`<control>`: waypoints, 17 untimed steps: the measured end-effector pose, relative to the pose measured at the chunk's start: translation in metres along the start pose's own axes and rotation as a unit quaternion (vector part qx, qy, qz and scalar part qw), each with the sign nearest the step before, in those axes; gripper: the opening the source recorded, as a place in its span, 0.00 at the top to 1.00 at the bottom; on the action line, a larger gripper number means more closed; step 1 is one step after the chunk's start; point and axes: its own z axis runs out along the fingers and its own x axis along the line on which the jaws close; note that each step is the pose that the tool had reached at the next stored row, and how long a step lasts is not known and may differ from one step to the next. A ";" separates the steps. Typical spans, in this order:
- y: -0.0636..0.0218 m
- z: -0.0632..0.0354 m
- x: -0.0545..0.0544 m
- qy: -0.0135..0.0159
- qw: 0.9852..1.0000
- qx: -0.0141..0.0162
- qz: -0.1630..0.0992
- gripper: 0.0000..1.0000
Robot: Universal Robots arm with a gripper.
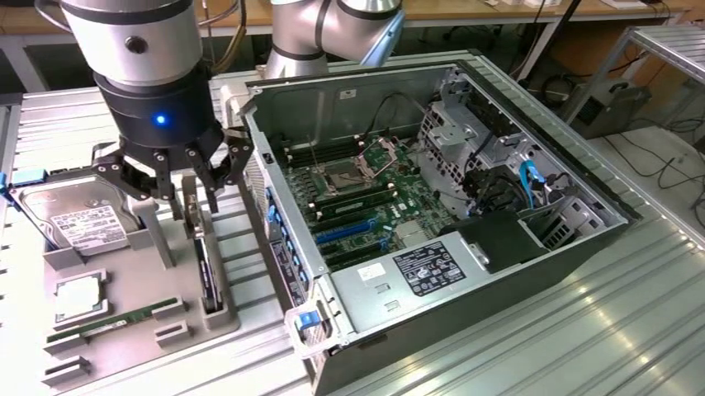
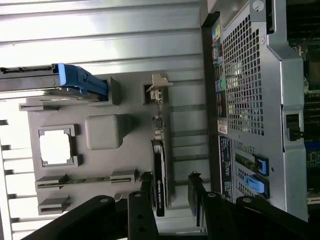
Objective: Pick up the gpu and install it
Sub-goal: 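Pick up the gpu and move the gpu toward the slot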
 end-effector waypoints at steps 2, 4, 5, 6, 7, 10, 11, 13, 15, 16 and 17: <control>-0.0002 0.0036 0.002 0.000 1.000 0.000 0.000 0.58; -0.0004 0.0078 0.004 0.000 1.000 0.000 0.000 0.58; -0.0005 0.0101 0.005 0.000 1.000 0.000 0.000 0.58; -0.0006 0.0120 0.005 0.000 1.000 0.000 0.000 0.58; -0.0007 0.0140 0.005 0.000 1.000 0.000 0.000 0.58; -0.0007 0.0196 0.006 0.000 1.000 0.000 0.000 0.58; -0.0008 0.0218 0.006 0.000 1.000 0.000 0.000 0.58; -0.0008 0.0260 0.006 0.000 1.000 0.000 0.000 0.58; -0.0008 0.0295 0.006 0.000 1.000 0.000 0.000 0.58; -0.0009 0.0313 0.006 0.000 1.000 0.000 0.000 0.58; -0.0009 0.0338 0.007 0.000 1.000 0.000 0.000 0.58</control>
